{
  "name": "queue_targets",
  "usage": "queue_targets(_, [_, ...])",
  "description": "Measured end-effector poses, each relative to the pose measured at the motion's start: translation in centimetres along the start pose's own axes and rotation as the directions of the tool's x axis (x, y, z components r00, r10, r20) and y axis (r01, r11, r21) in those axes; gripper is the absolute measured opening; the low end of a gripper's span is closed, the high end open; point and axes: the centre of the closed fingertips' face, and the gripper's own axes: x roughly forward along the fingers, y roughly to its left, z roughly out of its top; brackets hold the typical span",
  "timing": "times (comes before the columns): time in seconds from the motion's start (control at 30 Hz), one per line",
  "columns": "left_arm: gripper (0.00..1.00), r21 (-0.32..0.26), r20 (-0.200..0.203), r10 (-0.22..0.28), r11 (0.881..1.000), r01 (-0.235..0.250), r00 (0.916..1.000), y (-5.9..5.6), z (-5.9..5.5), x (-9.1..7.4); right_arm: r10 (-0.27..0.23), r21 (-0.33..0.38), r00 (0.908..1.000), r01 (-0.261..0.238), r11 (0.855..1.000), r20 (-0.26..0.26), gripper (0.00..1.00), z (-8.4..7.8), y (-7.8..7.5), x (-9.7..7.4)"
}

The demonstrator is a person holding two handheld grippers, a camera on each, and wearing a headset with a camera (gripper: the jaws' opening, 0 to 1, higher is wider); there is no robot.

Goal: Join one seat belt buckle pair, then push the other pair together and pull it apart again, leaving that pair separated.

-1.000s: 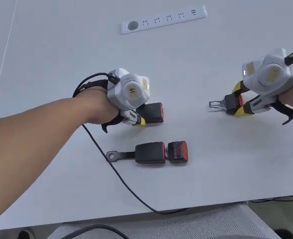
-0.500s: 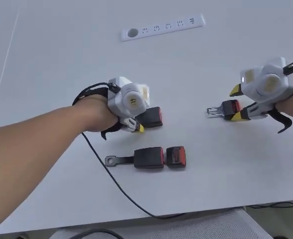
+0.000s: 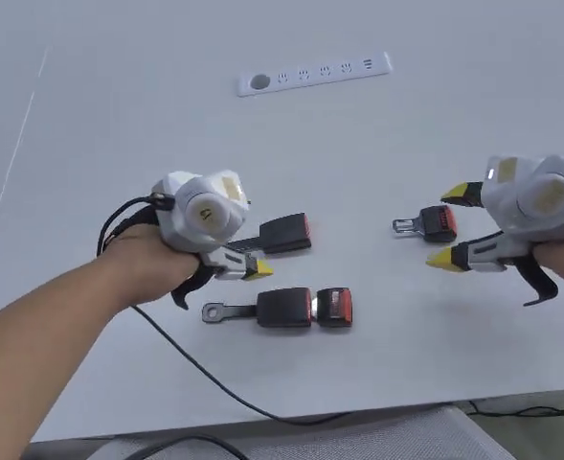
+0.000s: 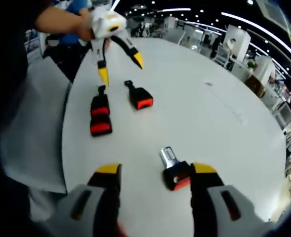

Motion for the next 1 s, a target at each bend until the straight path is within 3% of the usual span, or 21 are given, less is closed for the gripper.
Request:
queue_targets(0.03, [0.67, -0.012, 0.002, 0.006, 1.000, -0.006, 1.0000, -0.2, -0.3, -0.5, -0.008, 0.005, 1.0000, 0.008, 1.000, 0.000, 0.61, -0.1, 0.2, -0.2])
queue_targets(0.1, [0.65, -0.068, 0.003, 0.016, 0.998, -0.015, 0.9999, -0.9, -1.2, -1.4, 0.026, 0.080, 0.9996, -0.025, 0.996, -0.006, 0.59, -0.5, 1.5, -0.6])
queue_targets(0.13, [0.65, -0.071, 0.010, 0.018, 0.997, -0.017, 0.9998, -1.2, -1.6, -1.7, -0.008, 0.069, 1.0000, 0.008, 0.998, -0.003, 0.60, -0.6, 1.4, -0.8])
queue_targets(0.33, [0.72, -0.158, -0.005, 0.056, 0.986, -0.056, 0.9984, -2.3, -5.4, -3.4, -0.020, 0.098, 0.9998, 0.020, 0.995, 0.001, 0.64, -1.4, 2.6, -2.0])
queue_targets(0.4, [0.76, -0.203, 0.013, 0.088, 0.976, -0.084, 0.9960, -2.3, -6.0, -4.2, -0.047, 0.130, 0.9988, 0.045, 0.991, 0.014, 0.67, -1.5, 2.4, -2.5])
queue_targets(0.5, [0.81, -0.270, 0.049, 0.089, 0.960, -0.072, 0.9949, -3.0, -6.2, -5.2, -0.064, 0.161, 0.9976, 0.059, 0.985, 0.026, 0.71, -1.8, 2.7, -3.4])
queue_targets(0.57, [0.85, -0.278, 0.069, 0.095, 0.958, -0.072, 0.9931, -3.4, -6.4, -5.8, -0.083, 0.181, 0.9962, 0.076, 0.981, 0.028, 0.74, -2.0, 2.9, -3.9])
queue_targets(0.73, [0.92, -0.318, 0.071, 0.125, 0.943, -0.097, 0.9895, -4.0, -7.5, -7.0, -0.110, 0.204, 0.9934, 0.101, 0.974, 0.033, 0.84, -2.6, 3.4, -4.8])
queue_targets(0.83, [0.94, -0.353, 0.069, 0.147, 0.929, -0.113, 0.9868, -4.1, -8.0, -7.7, -0.118, 0.213, 0.9924, 0.108, 0.971, 0.035, 0.89, -2.7, 3.8, -5.1])
queue_targets(1.0, [0.99, -0.369, 0.068, 0.168, 0.920, -0.131, 0.9835, -4.5, -8.6, -8.4, -0.132, 0.218, 0.9903, 0.119, 0.969, 0.043, 0.95, -2.7, 4.1, -5.4])
